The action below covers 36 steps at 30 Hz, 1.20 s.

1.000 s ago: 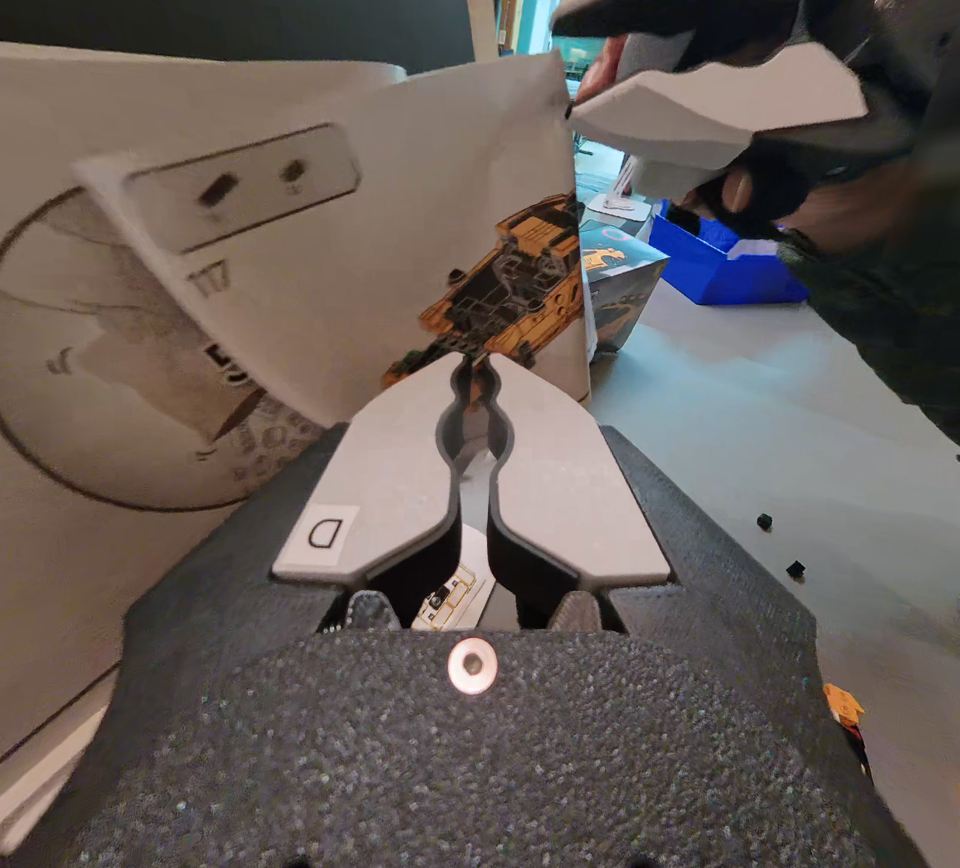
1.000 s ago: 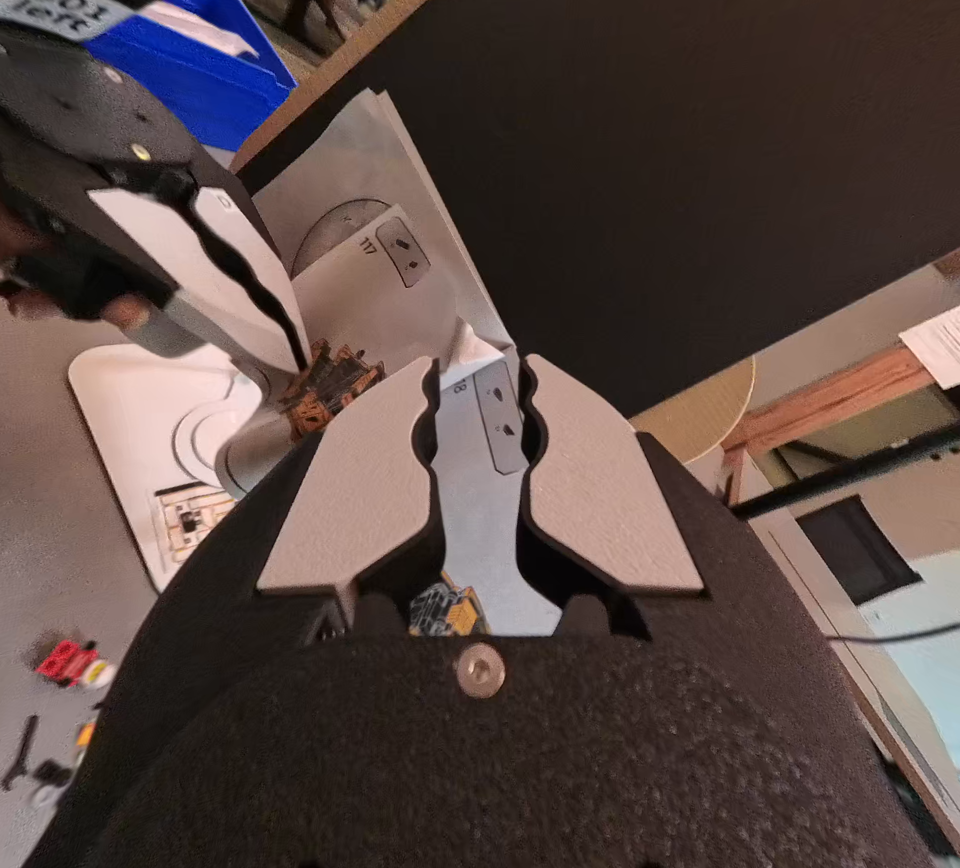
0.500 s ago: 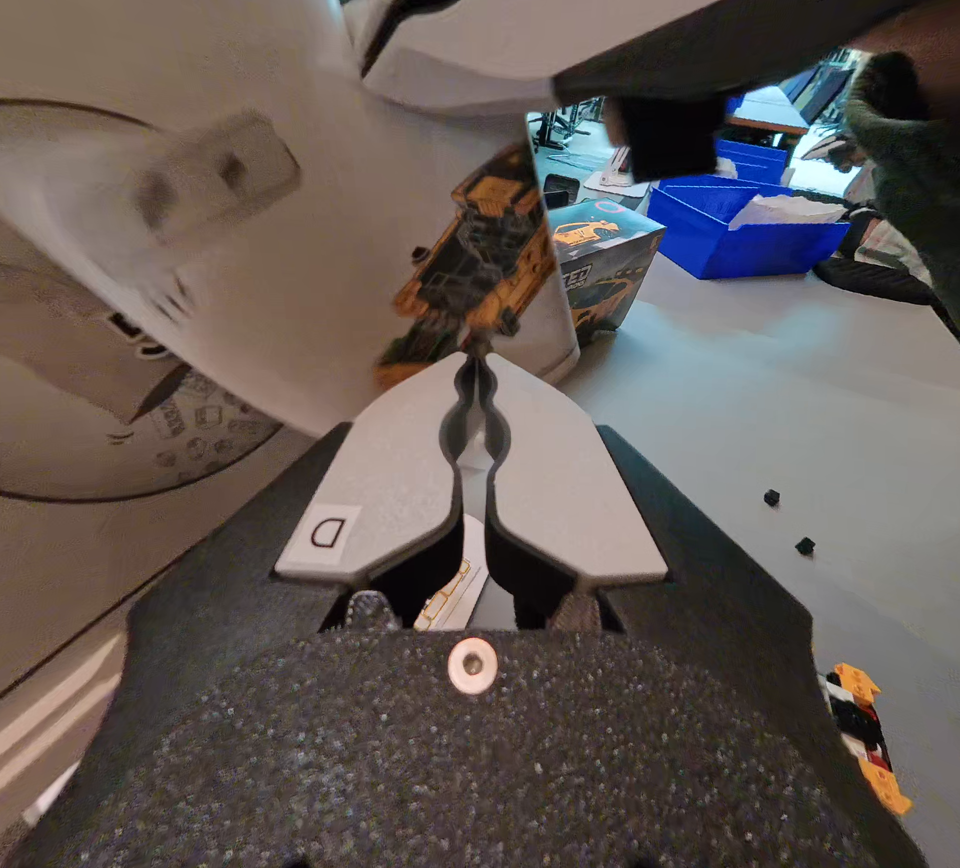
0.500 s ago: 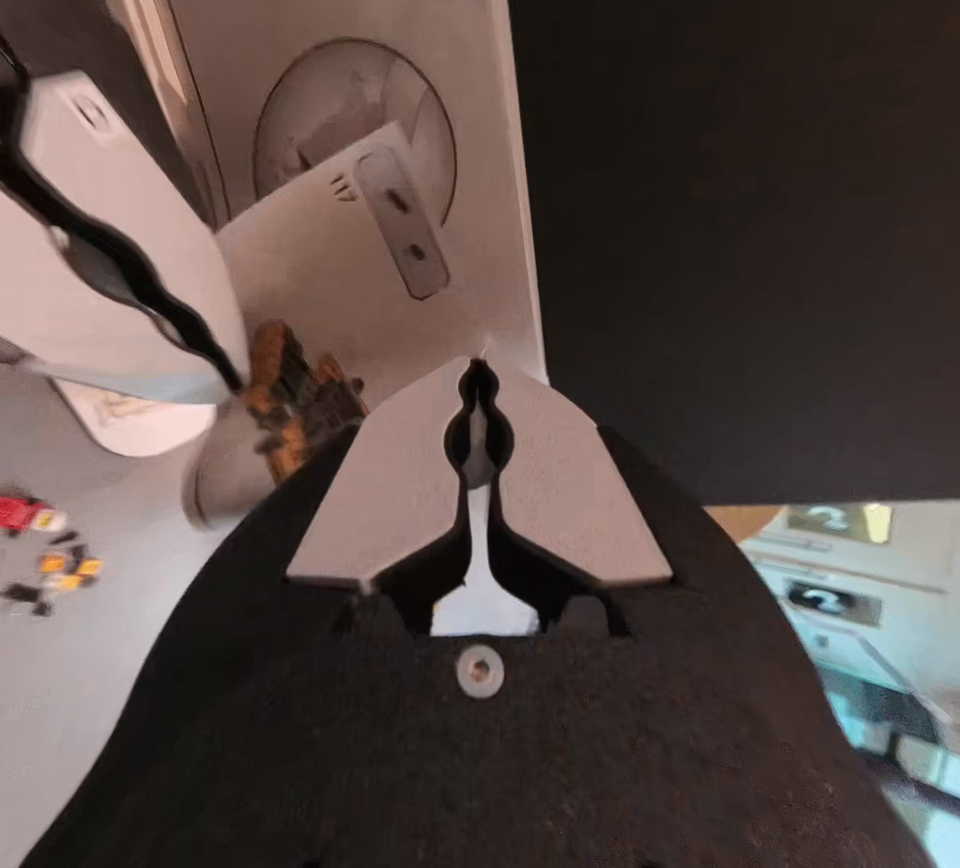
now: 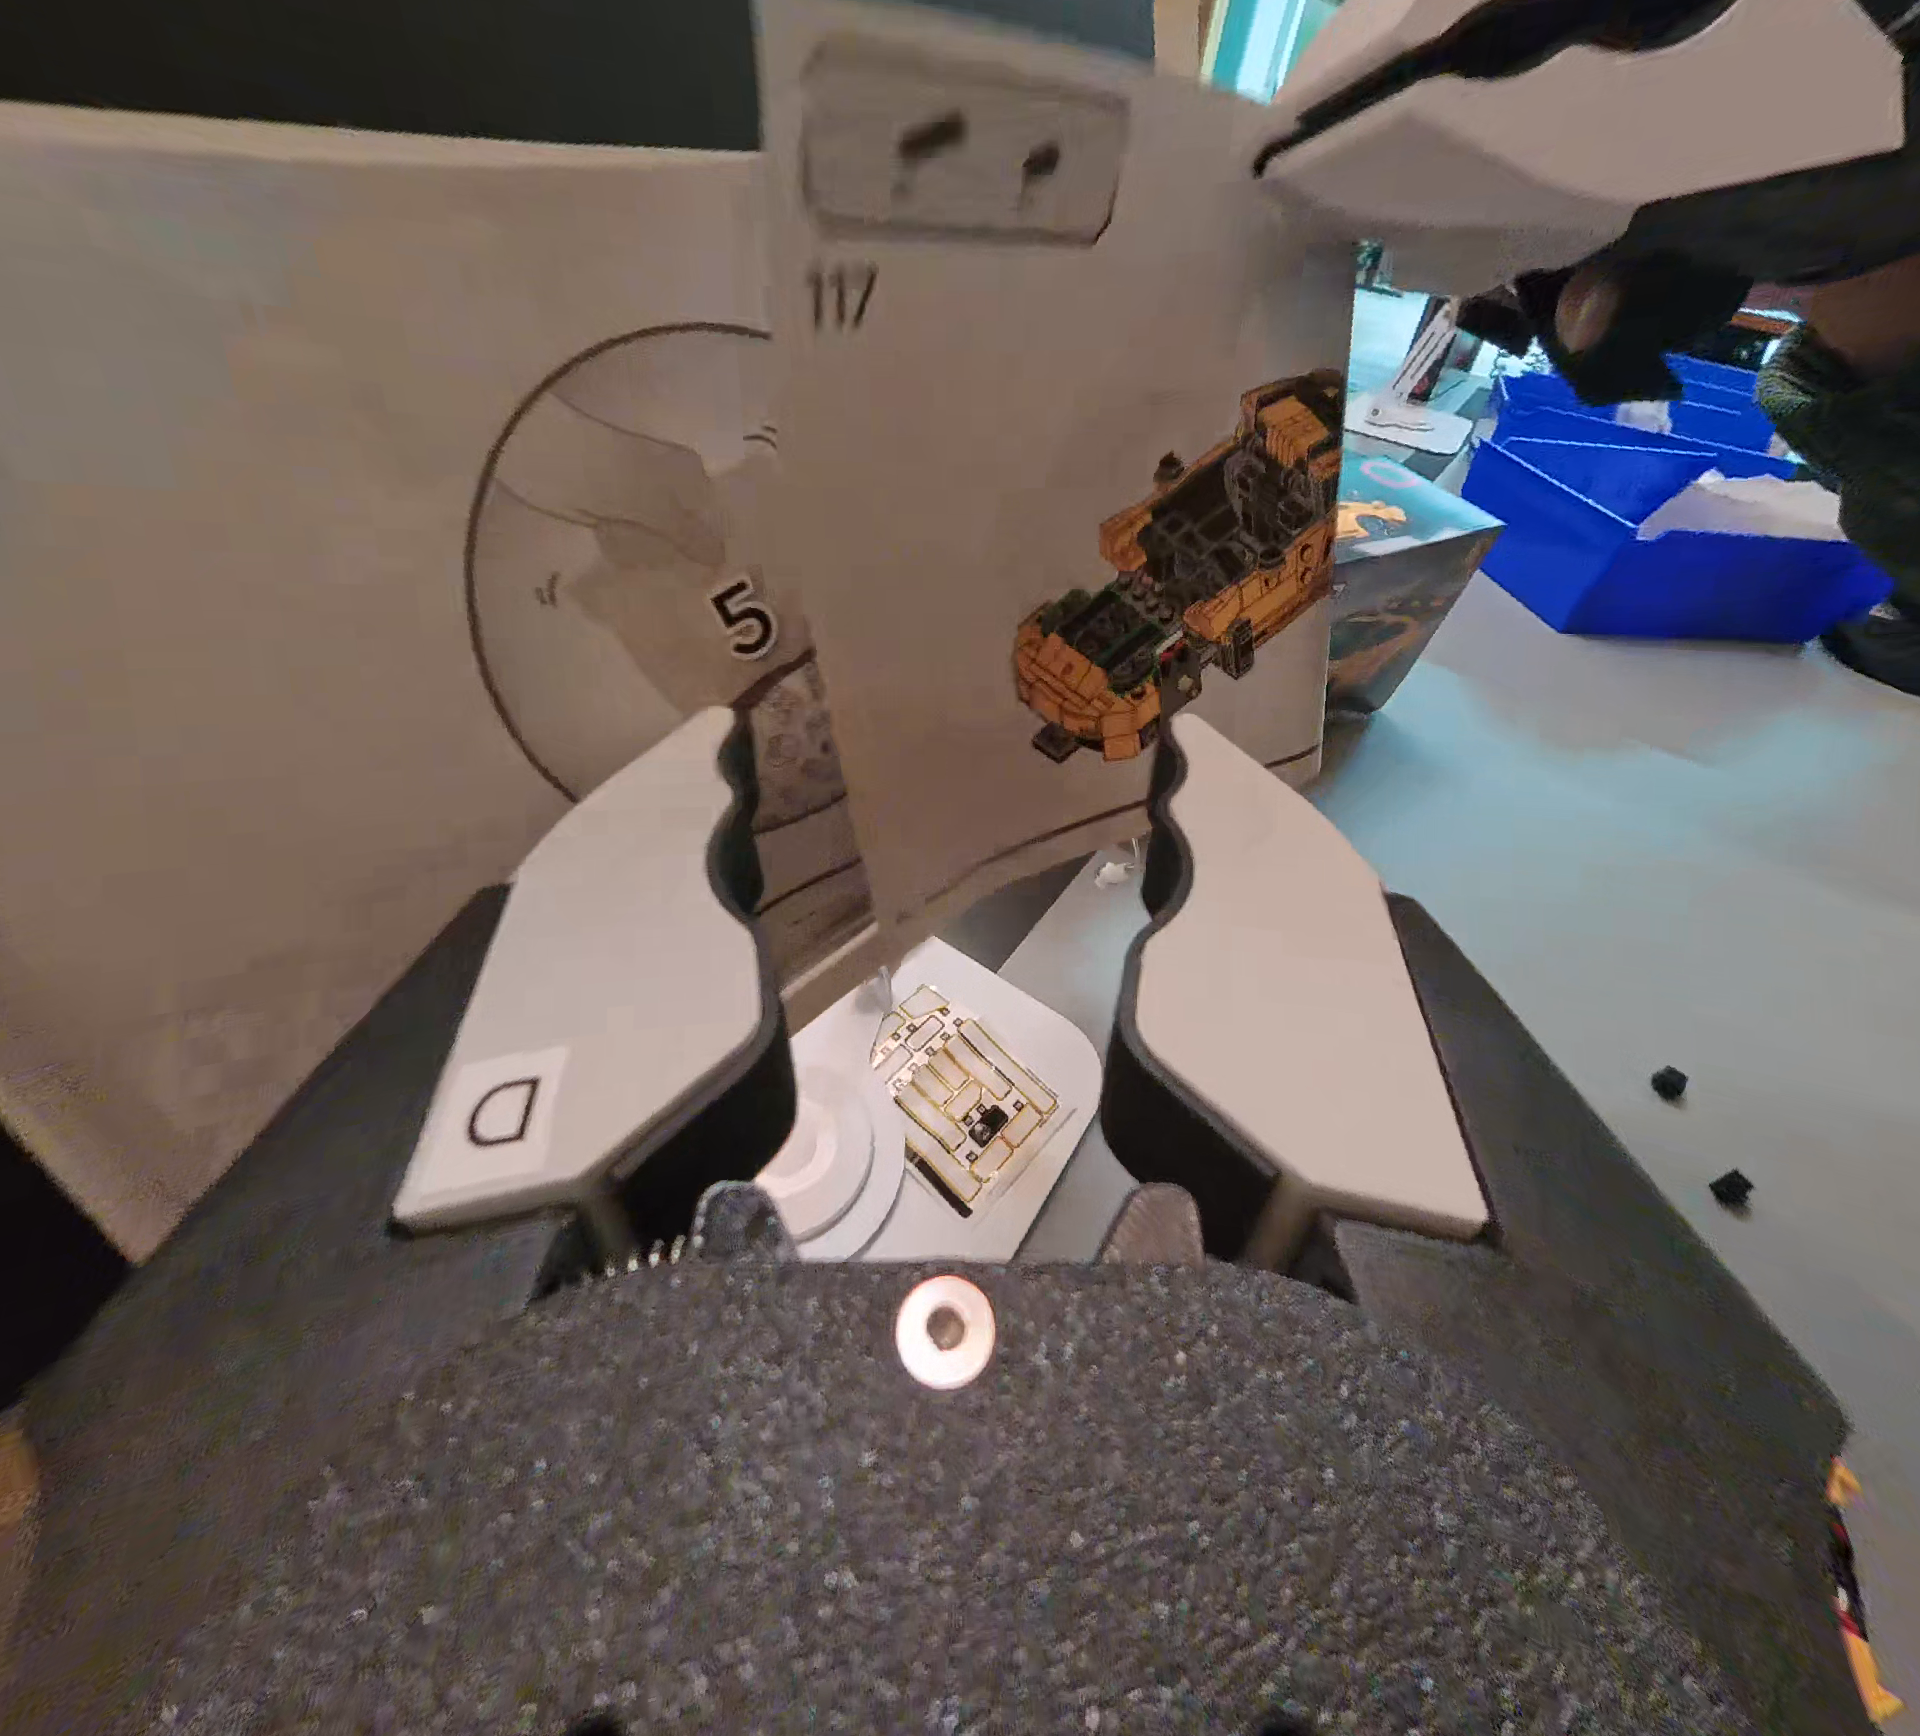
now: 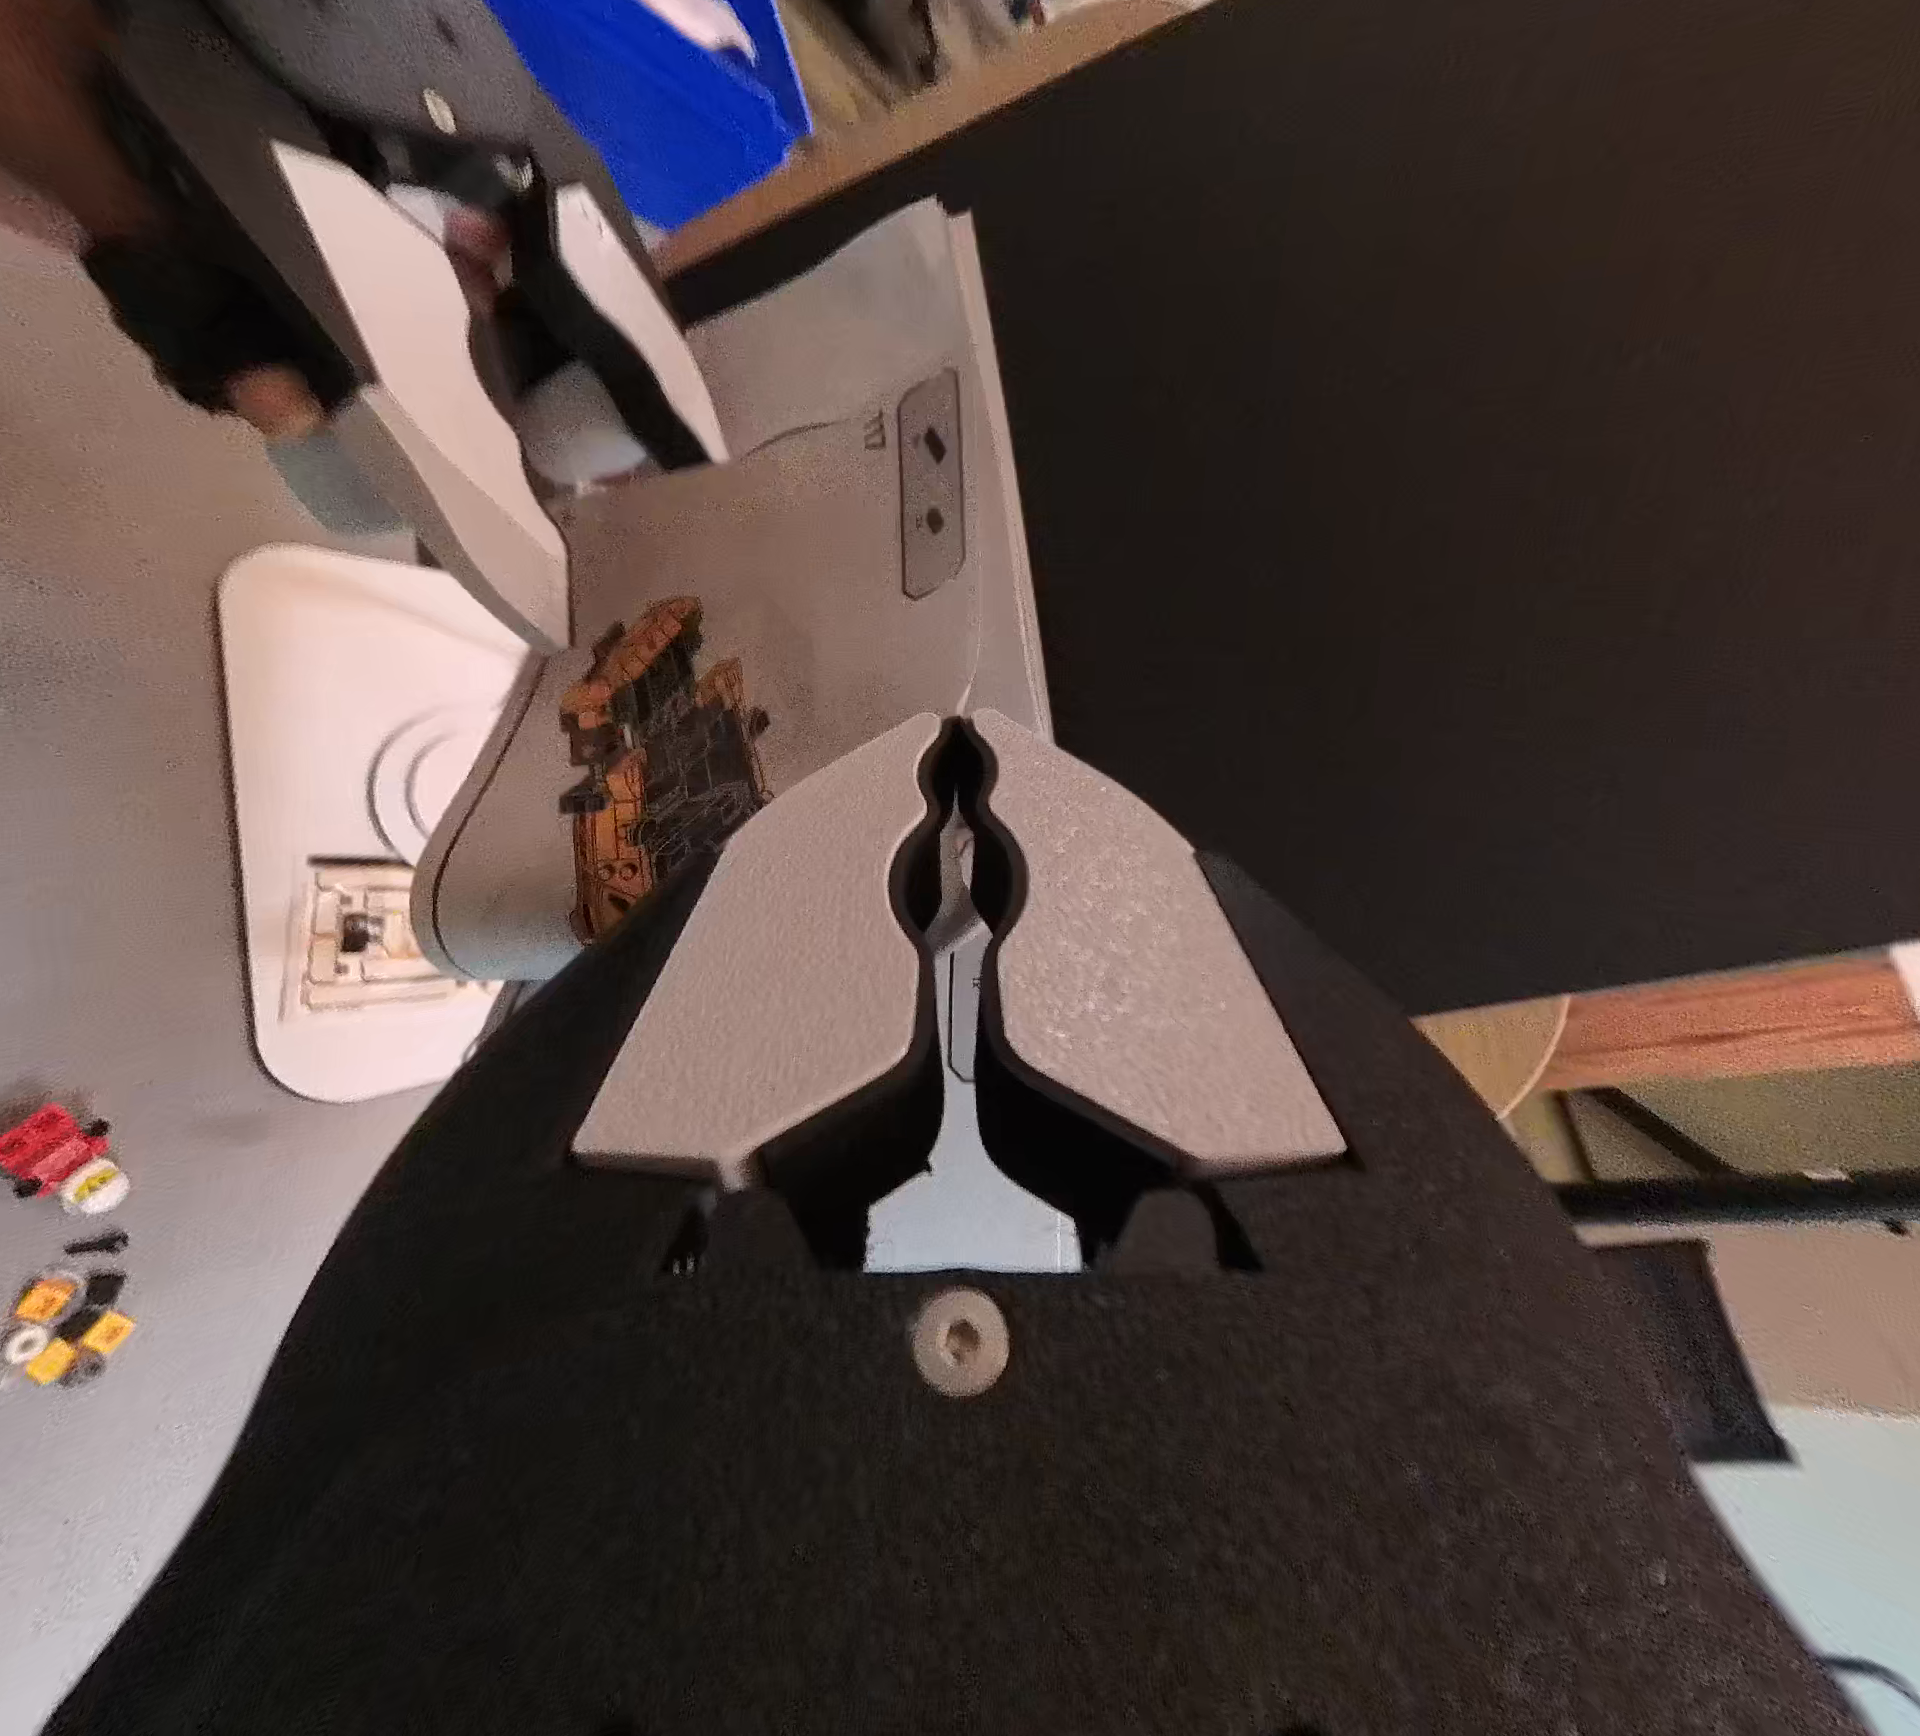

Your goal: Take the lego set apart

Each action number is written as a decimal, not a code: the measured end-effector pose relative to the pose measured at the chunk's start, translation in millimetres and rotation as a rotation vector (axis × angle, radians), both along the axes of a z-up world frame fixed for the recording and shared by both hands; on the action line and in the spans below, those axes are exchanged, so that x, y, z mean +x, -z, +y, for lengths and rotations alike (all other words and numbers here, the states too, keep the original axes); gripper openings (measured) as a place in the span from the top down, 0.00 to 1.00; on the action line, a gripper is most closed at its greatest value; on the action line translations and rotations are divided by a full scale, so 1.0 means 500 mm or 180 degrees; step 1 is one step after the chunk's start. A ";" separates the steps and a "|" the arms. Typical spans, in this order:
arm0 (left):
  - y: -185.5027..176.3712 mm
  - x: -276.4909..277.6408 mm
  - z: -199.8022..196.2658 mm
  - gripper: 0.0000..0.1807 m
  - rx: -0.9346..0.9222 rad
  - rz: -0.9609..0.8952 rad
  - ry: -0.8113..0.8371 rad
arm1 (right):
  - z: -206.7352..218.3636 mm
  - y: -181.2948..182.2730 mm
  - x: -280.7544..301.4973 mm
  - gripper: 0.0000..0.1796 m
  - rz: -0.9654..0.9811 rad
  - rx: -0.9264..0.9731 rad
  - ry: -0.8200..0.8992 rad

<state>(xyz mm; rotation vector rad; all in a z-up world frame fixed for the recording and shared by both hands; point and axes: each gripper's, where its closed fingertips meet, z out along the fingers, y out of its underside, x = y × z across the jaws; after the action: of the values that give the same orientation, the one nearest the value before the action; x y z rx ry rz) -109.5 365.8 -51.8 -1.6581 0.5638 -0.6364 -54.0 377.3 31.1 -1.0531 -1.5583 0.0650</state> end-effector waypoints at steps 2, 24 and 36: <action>0.002 0.014 -0.004 0.75 -0.0086 -0.0047 0.0126 | 0.001 -0.007 0.010 0.99 0.0178 -0.0098 -0.0097; 0.008 0.307 -0.158 0.85 0.0746 0.0904 0.0718 | -0.074 0.063 0.209 0.88 0.2323 -0.2041 0.1673; -0.016 0.100 0.056 0.99 0.0157 0.1304 -0.0532 | 0.176 0.154 0.391 0.88 0.1739 -0.0687 0.3107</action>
<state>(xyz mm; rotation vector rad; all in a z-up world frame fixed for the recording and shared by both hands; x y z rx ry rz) -59.5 393.8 -43.6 -1.7768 0.7166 -0.1568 141.5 465.5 -45.9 -1.6976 -0.4555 -0.1448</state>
